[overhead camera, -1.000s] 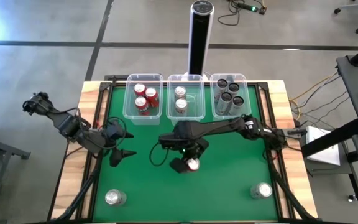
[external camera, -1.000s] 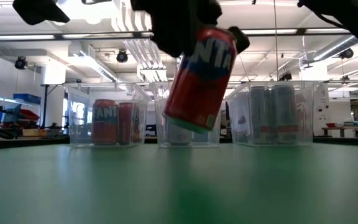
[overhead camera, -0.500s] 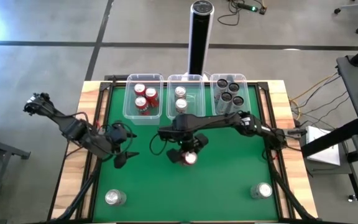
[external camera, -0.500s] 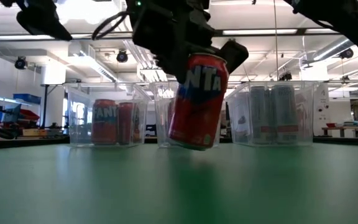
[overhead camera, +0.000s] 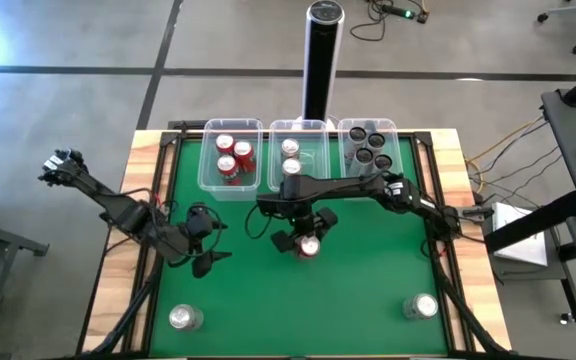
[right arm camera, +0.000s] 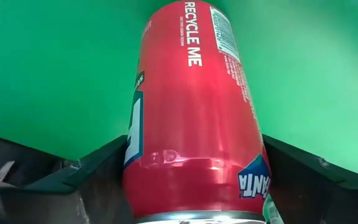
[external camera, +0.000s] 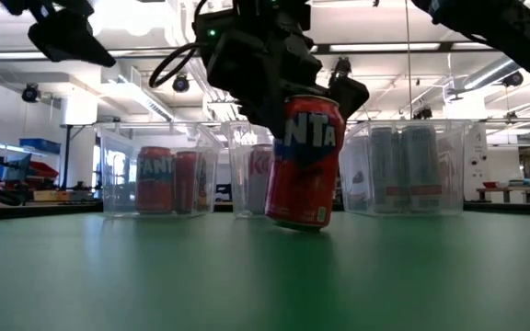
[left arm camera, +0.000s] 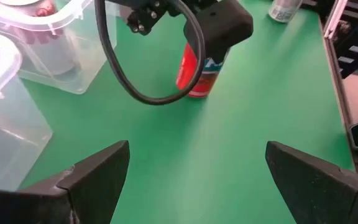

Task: Sort soda cans
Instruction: Put the orange can into the top left transparent bin

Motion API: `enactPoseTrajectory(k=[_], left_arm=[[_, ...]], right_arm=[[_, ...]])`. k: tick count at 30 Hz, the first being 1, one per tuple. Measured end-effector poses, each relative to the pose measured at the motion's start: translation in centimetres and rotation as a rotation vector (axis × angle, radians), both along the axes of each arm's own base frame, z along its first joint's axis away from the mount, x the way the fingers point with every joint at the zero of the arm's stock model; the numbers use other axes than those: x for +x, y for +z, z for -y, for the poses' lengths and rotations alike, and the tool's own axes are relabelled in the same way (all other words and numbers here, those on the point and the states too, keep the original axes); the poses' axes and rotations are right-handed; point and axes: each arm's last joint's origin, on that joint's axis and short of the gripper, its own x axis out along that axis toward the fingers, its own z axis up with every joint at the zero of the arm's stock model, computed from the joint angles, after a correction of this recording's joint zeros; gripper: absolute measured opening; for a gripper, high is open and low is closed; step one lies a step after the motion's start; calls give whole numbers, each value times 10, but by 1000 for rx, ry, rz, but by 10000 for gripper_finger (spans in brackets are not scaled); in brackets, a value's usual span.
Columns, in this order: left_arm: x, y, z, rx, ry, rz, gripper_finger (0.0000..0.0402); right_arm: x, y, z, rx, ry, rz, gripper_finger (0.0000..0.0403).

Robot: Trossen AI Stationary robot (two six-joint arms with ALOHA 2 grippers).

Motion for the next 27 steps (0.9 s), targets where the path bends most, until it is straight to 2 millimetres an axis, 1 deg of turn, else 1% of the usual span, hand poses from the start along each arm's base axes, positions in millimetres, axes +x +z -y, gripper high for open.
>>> enactPoseTrajectory(k=[6,10,12,16,20,23,26,27], left_arm=[[7,8,6,-21,-6,25,361],[10,14,11,-27,-13,31,361],[12,16,13,-40,-24,27,361],[13,19,18,-55,-37,24,361],[16,20,20,-70,-32,37,361],[23,24,23,-75,-1,111,361],[36,27,23,-81,48,186,361],[41,29,23,-77,69,197,361]], right_arm=[[2,3,1,-29,22,30,367],[3,11,2,-63,30,61,371],[2,21,2,-89,43,90,372],[-7,56,-1,-136,58,182,372],[-19,89,-10,-205,112,285,372],[-36,121,-21,-346,204,390,372],[-58,155,-34,-512,281,497,372],[-65,163,-37,-550,294,525,372]])
